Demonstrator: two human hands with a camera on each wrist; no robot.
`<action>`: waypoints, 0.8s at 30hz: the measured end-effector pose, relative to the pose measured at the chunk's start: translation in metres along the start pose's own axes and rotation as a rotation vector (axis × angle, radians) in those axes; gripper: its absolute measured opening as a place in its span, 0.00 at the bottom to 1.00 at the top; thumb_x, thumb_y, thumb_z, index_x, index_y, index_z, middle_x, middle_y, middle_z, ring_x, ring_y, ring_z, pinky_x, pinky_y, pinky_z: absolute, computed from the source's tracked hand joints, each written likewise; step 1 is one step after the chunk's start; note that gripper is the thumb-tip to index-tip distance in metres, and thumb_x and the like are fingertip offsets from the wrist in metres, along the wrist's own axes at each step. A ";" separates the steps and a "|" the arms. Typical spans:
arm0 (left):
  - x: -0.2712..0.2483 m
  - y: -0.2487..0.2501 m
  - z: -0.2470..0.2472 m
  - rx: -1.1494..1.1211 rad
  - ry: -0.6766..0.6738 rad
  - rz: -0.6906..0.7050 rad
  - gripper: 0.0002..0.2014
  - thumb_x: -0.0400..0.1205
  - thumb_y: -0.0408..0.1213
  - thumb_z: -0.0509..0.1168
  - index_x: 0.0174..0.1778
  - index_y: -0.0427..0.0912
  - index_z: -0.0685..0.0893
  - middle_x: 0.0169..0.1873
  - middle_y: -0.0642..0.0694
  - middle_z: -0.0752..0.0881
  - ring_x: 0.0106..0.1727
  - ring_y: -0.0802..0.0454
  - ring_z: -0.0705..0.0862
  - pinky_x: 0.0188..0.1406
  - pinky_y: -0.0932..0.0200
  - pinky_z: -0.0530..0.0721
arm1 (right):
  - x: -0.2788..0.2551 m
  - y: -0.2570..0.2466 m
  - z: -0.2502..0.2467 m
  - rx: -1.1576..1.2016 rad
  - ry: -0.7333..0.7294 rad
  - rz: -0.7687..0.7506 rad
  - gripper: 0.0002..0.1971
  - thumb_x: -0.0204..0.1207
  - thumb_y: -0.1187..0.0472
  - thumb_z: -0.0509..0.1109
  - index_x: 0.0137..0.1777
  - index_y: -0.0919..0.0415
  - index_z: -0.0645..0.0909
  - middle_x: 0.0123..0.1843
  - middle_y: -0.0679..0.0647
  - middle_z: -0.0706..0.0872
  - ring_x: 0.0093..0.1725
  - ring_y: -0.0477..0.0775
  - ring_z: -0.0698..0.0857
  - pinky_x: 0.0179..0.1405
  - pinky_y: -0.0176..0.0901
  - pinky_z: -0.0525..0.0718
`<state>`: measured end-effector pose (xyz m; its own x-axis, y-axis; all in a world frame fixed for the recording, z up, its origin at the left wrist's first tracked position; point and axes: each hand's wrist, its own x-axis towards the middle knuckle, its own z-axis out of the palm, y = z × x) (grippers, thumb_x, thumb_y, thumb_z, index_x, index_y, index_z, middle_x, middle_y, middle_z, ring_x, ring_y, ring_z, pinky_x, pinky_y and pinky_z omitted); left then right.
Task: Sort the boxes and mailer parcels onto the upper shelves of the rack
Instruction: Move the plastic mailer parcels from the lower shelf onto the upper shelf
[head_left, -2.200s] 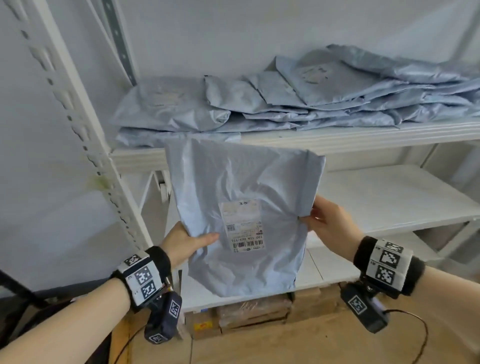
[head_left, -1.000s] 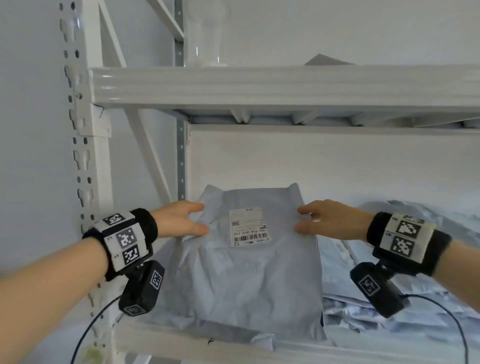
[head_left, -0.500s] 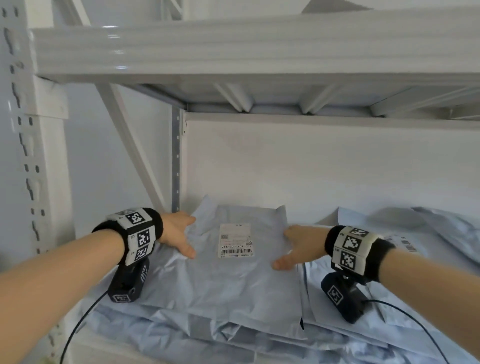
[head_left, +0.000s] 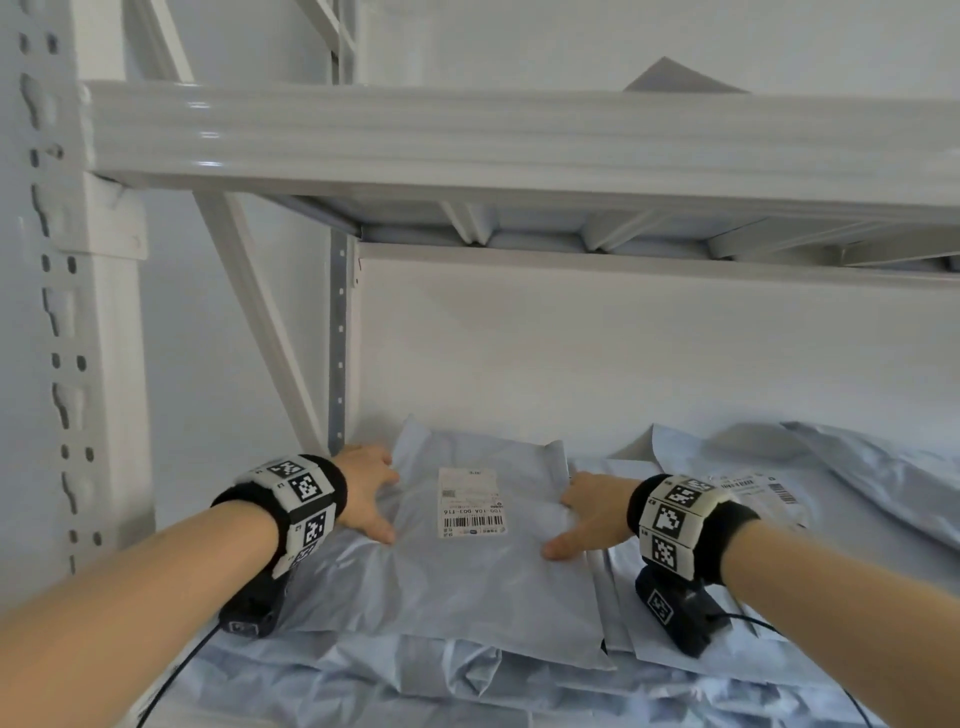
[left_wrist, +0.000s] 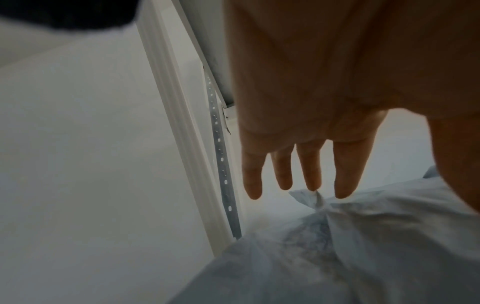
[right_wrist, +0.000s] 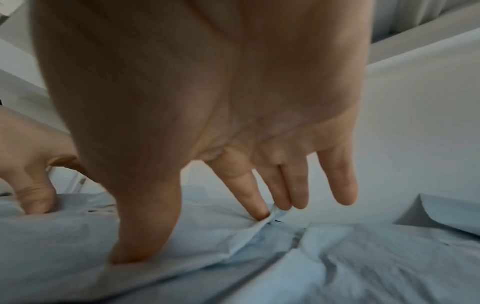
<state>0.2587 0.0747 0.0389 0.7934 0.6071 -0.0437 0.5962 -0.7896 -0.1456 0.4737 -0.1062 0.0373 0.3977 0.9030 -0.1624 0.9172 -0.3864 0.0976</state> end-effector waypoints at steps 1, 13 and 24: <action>-0.001 0.000 0.000 0.015 -0.003 0.018 0.41 0.76 0.61 0.68 0.81 0.44 0.65 0.78 0.42 0.66 0.78 0.43 0.64 0.78 0.50 0.64 | -0.002 -0.001 0.000 -0.005 -0.002 0.014 0.33 0.73 0.31 0.67 0.70 0.55 0.79 0.66 0.55 0.80 0.65 0.57 0.80 0.68 0.50 0.78; -0.059 0.034 -0.016 -0.376 0.406 0.371 0.21 0.81 0.44 0.67 0.72 0.49 0.78 0.69 0.51 0.78 0.71 0.54 0.74 0.68 0.64 0.67 | -0.077 -0.022 -0.024 -0.272 0.313 -0.021 0.33 0.82 0.38 0.57 0.82 0.55 0.62 0.81 0.55 0.67 0.77 0.58 0.69 0.74 0.57 0.70; -0.157 0.122 0.108 -0.576 0.309 1.000 0.15 0.83 0.38 0.64 0.65 0.49 0.84 0.64 0.55 0.81 0.65 0.61 0.76 0.69 0.66 0.69 | -0.220 -0.109 -0.011 -0.265 0.678 -0.348 0.25 0.82 0.49 0.66 0.75 0.59 0.74 0.75 0.56 0.76 0.73 0.59 0.76 0.68 0.56 0.76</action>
<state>0.1936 -0.1076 -0.0790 0.8862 -0.2843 0.3658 -0.3977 -0.8718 0.2859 0.2858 -0.2604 0.0736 -0.0898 0.9136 0.3965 0.9154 -0.0811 0.3944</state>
